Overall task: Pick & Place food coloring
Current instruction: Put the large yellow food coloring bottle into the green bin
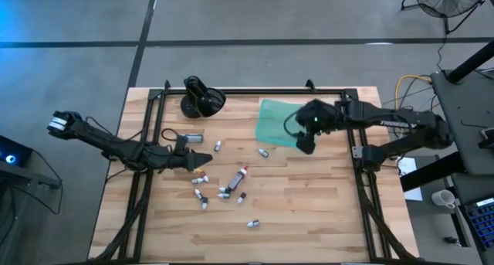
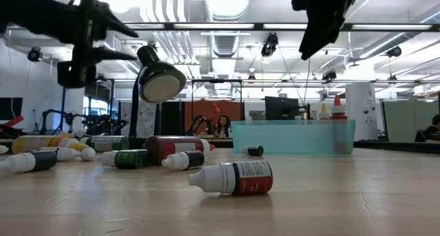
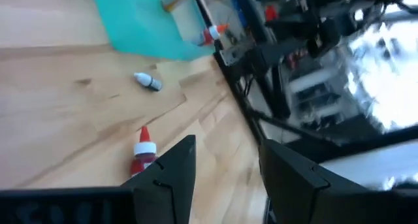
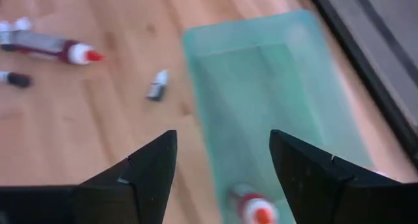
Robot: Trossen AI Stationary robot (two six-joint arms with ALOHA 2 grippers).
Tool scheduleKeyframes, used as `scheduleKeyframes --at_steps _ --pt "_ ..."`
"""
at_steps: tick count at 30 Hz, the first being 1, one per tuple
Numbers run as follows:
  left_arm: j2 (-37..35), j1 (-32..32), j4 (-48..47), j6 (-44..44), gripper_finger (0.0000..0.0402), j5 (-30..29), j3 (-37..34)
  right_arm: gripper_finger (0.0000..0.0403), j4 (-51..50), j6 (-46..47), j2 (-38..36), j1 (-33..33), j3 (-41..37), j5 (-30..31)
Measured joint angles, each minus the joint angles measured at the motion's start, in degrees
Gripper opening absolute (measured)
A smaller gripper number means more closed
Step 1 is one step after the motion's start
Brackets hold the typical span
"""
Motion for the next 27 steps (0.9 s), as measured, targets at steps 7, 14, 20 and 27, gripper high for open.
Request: scheduleKeyframes --at_steps 7,14,20,27 --pt "3.51 -0.41 -39.74 10.24 0.0132 5.99 17.81 0.0233 -0.11 3.95 0.48 5.12 -0.02 2.79" --pt "15.07 -1.30 -59.68 23.66 0.0131 7.17 28.32 0.0233 -0.28 6.15 0.48 5.53 -0.02 3.21" --pt "24.69 -2.43 -59.78 30.78 0.0130 12.34 27.08 0.0233 -1.68 6.42 0.48 5.55 -0.04 3.21" --pt "31.91 -2.42 -59.99 36.76 0.0130 11.35 26.92 0.0233 -1.66 5.90 0.48 5.53 -0.24 3.21"
